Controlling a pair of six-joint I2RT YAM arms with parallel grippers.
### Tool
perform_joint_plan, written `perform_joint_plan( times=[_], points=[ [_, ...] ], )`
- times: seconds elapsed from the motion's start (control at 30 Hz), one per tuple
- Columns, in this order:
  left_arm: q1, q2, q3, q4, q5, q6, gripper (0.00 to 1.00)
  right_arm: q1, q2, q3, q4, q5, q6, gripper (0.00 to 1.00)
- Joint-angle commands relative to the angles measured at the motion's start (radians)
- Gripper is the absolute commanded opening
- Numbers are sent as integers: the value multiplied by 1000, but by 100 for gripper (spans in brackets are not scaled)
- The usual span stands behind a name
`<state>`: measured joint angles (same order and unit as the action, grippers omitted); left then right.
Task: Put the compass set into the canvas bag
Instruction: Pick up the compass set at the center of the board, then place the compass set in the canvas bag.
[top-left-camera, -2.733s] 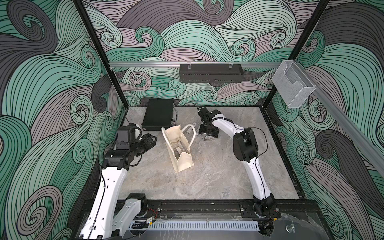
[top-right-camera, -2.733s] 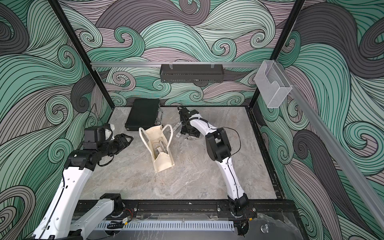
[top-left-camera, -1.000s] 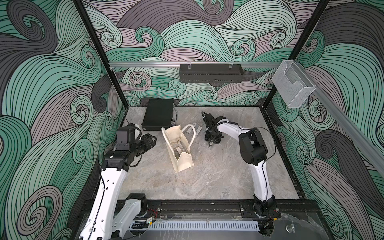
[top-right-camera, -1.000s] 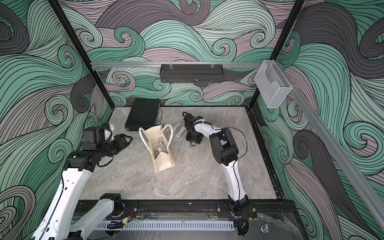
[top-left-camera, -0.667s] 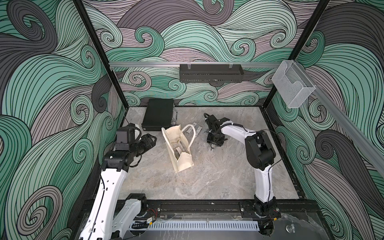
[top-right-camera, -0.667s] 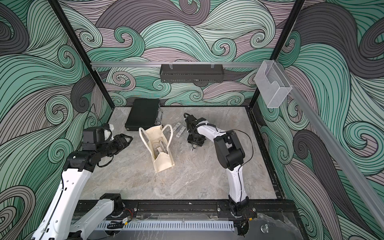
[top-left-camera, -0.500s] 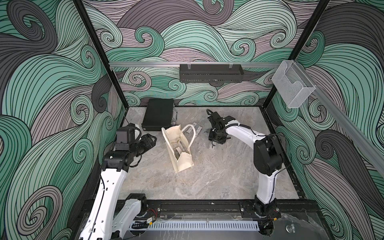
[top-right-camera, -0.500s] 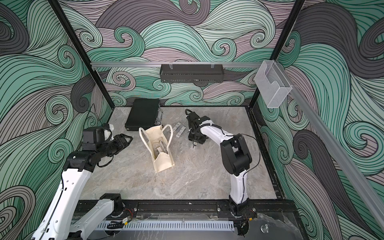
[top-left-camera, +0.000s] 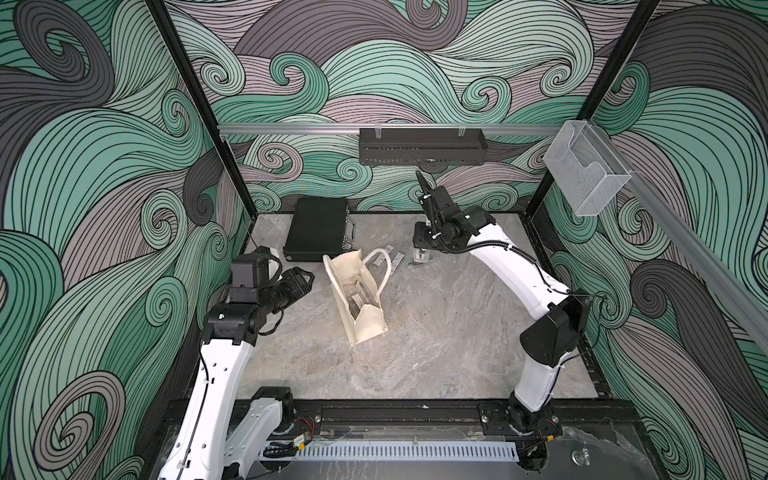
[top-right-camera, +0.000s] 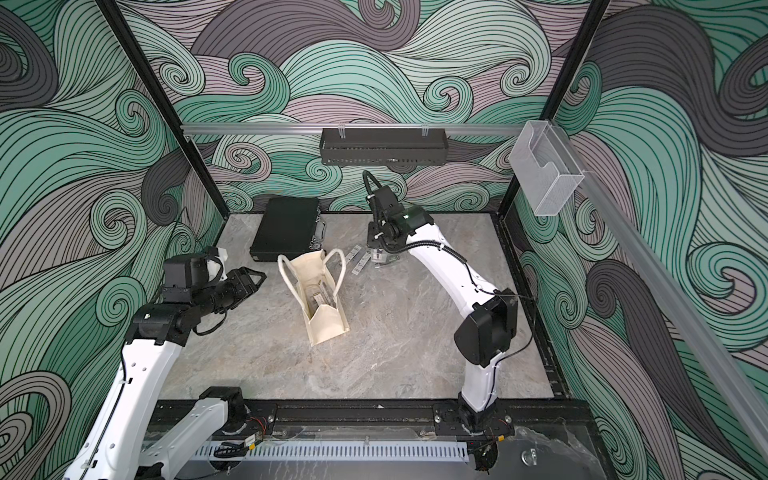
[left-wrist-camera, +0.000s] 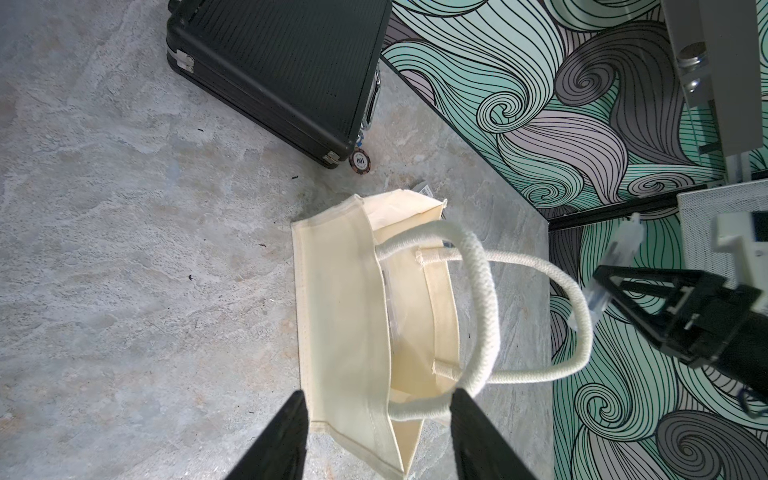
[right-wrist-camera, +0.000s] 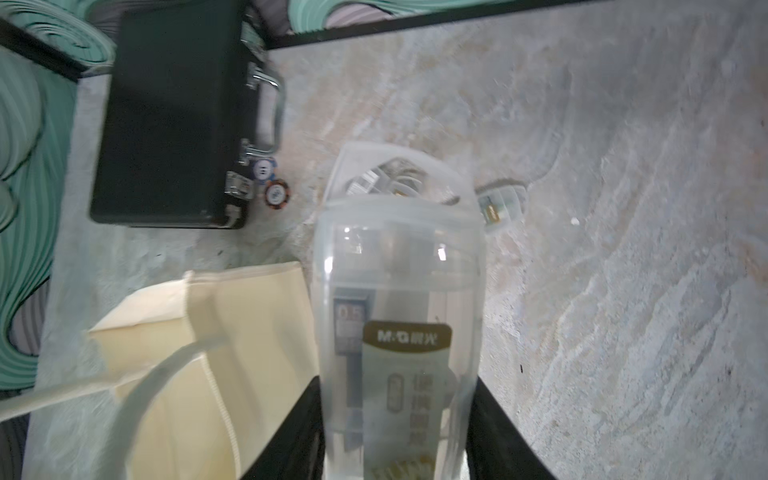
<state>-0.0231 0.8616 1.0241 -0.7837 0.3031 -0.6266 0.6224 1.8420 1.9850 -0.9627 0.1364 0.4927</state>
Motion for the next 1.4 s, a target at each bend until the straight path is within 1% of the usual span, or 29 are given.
perform_joint_plan(
  times=[0.0,0.13,0.2,0.3,0.4,0.6,0.73,0.97,1.23,1.37],
  points=[
    [-9,6,26,23,19,-10,57,67,-12,109,-2,7,-114,49],
    [-10,15,30,27,18,-12,57,156,48,261,-32,-26,-181,49],
    [-11,19,29,29,18,-15,57,202,79,309,-44,-36,-217,49],
    [-12,25,33,33,18,-16,57,262,125,336,-47,-52,-260,49],
    [-14,29,38,32,15,-16,57,292,181,336,-67,-64,-261,49],
    [-15,28,36,24,9,-13,57,301,273,291,-88,-105,-223,51],
    [-18,21,29,24,5,-13,57,303,326,270,-101,-161,-199,51],
    [-17,19,21,23,4,-15,57,304,405,279,-142,-148,-176,52],
    [-18,14,16,21,1,-18,57,304,539,393,-283,-71,-94,53],
    [-18,14,14,22,2,-22,57,303,605,461,-341,-78,-78,53]
  ],
)
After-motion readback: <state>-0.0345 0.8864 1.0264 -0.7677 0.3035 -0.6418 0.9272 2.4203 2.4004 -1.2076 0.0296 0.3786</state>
